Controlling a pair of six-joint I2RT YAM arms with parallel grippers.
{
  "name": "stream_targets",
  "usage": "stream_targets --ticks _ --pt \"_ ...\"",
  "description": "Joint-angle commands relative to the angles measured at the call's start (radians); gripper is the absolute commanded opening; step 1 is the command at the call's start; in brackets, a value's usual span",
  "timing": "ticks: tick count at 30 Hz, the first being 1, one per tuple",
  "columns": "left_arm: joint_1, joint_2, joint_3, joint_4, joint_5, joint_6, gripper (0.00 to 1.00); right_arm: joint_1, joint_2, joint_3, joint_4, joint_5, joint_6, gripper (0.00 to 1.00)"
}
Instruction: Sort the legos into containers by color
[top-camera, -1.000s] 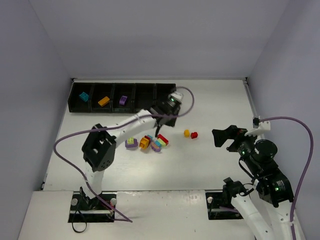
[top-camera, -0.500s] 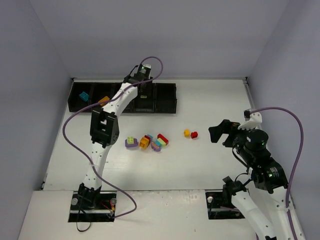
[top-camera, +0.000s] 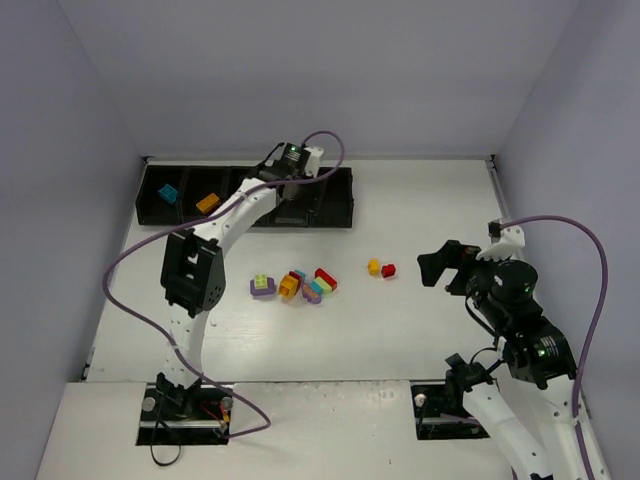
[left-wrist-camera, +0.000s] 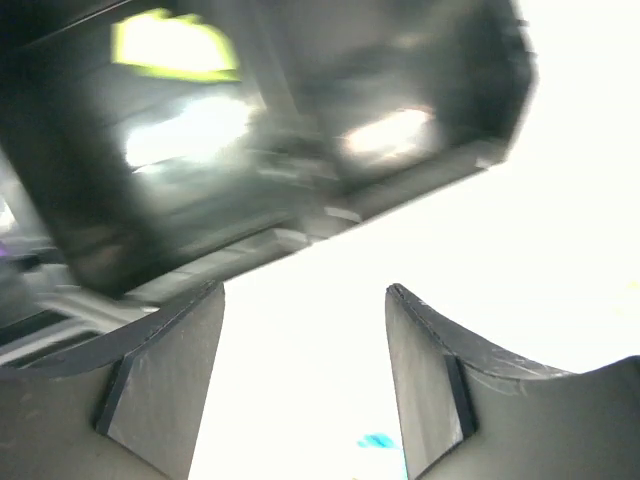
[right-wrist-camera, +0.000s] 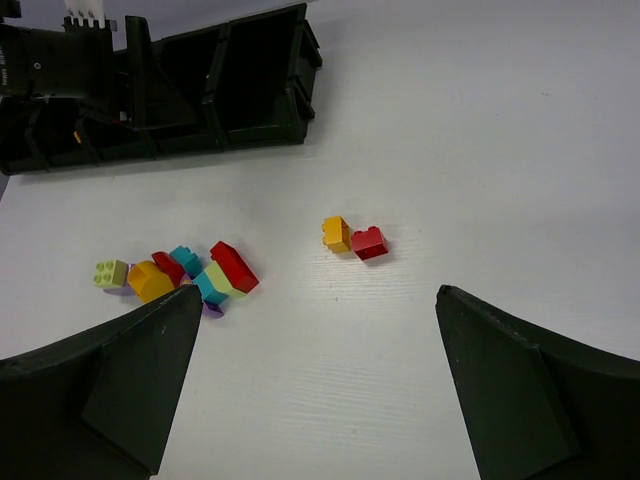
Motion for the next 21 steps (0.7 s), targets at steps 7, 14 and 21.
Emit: stream_targets --ticks 7,14,21 --pt "-0.264 -0.045 -0.024 0.035 0.228 0.162 0.59 0.005 -0.023 0.009 0.074 -0.024 -0.001 1.0" --pt "-0.336 0.076 0.054 -0.013 0.243 0.25 0.59 0.005 -0.045 0.004 0.072 -0.05 0.005 1.0" --pt "-0.359 0.168 0.123 -0.01 0.213 0.287 0.59 0.005 -0.066 -0.002 0.067 -0.073 0.016 1.0"
